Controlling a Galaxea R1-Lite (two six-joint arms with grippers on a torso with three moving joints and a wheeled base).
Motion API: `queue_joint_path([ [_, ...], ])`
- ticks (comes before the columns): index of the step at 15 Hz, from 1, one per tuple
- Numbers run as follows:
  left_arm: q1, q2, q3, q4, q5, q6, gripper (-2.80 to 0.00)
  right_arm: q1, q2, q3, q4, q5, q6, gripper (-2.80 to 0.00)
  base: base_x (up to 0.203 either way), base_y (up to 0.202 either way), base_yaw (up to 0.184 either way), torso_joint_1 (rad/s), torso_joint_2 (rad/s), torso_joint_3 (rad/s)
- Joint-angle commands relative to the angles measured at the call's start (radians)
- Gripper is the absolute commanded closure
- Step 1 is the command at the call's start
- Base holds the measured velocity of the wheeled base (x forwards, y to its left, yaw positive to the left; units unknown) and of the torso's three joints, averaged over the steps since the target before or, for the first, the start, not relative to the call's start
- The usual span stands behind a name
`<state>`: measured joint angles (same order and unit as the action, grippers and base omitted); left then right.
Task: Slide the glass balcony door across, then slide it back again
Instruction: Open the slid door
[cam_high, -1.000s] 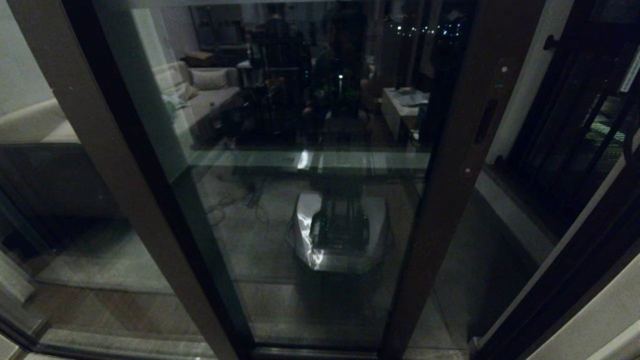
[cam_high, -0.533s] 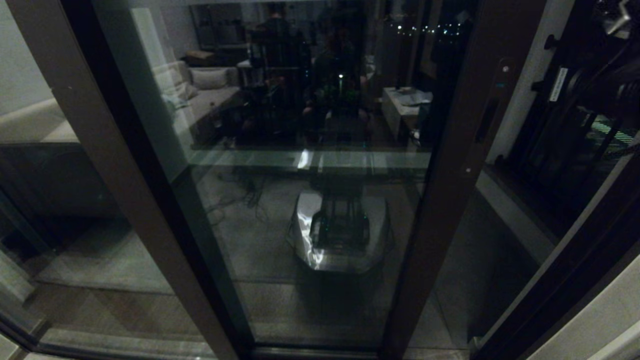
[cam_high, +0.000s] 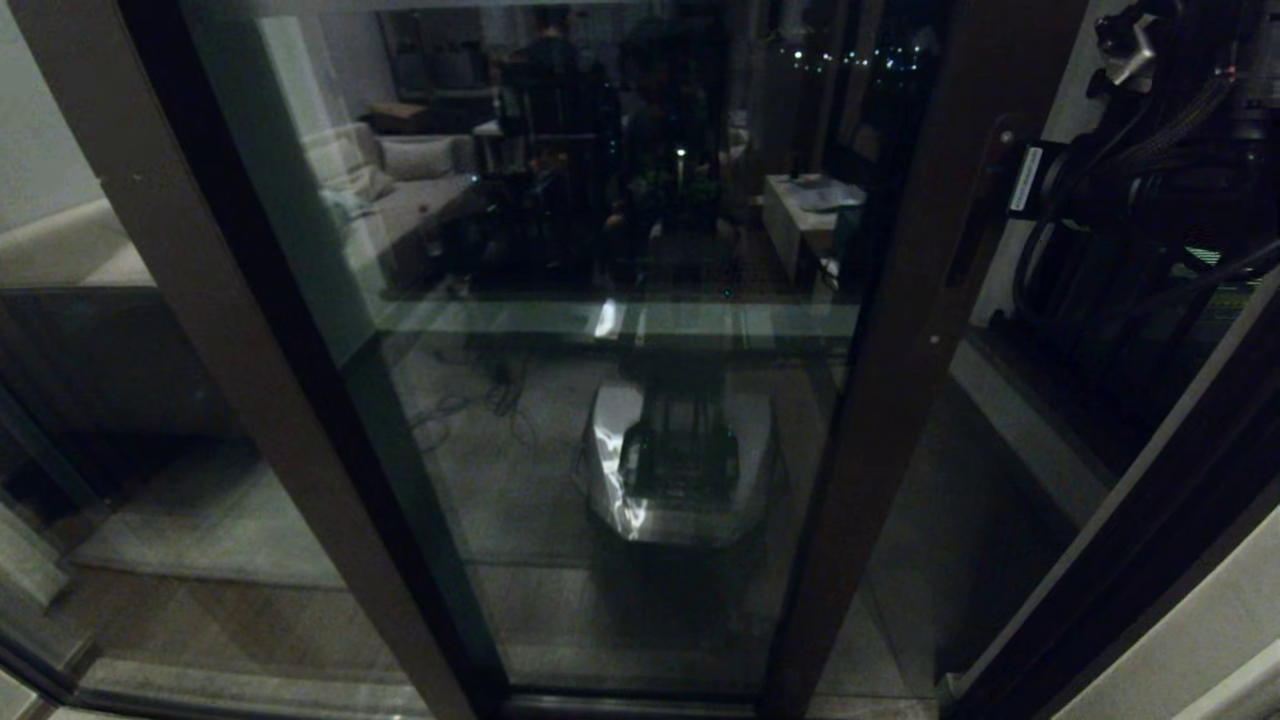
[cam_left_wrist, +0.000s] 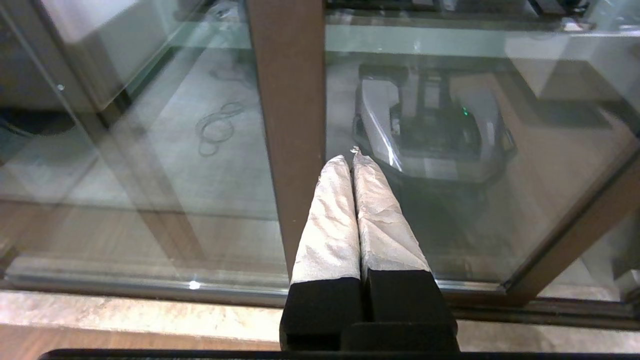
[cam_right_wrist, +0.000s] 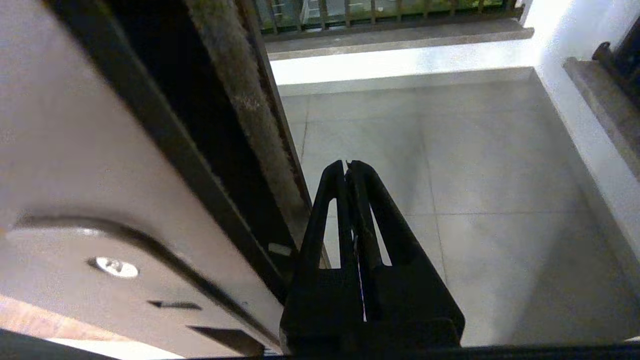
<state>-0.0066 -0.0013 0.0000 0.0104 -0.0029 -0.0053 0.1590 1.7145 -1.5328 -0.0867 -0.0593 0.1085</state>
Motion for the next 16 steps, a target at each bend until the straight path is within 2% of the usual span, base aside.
queue_joint_path([
  [1,0.000,0.000,0.002,0.000,0.000,-0.001,0.00,0.026,0.014,-0.001,-0.001,0.003,0.000,0.00,0.000,0.000,0.000,0.000,0.00,0.000],
  [11,0.000,0.000,0.002,0.000,0.000,-0.001,0.00,0.093,0.007,0.000,-0.001,-0.002,0.013,0.00,0.000,0.000,0.000,0.000,0.00,0.000],
  [13,0.000,0.000,0.002,0.000,0.000,-0.001,0.00,0.110,0.008,0.000,-0.002,-0.043,0.014,0.00,0.000,0.000,0.000,0.000,0.00,0.000],
  [16,0.000,0.000,0.002,0.000,0.000,-0.001,0.00,0.133,0.007,0.000,-0.002,-0.053,0.014,0.00,0.000,0.000,0.000,0.000,0.00,0.000],
])
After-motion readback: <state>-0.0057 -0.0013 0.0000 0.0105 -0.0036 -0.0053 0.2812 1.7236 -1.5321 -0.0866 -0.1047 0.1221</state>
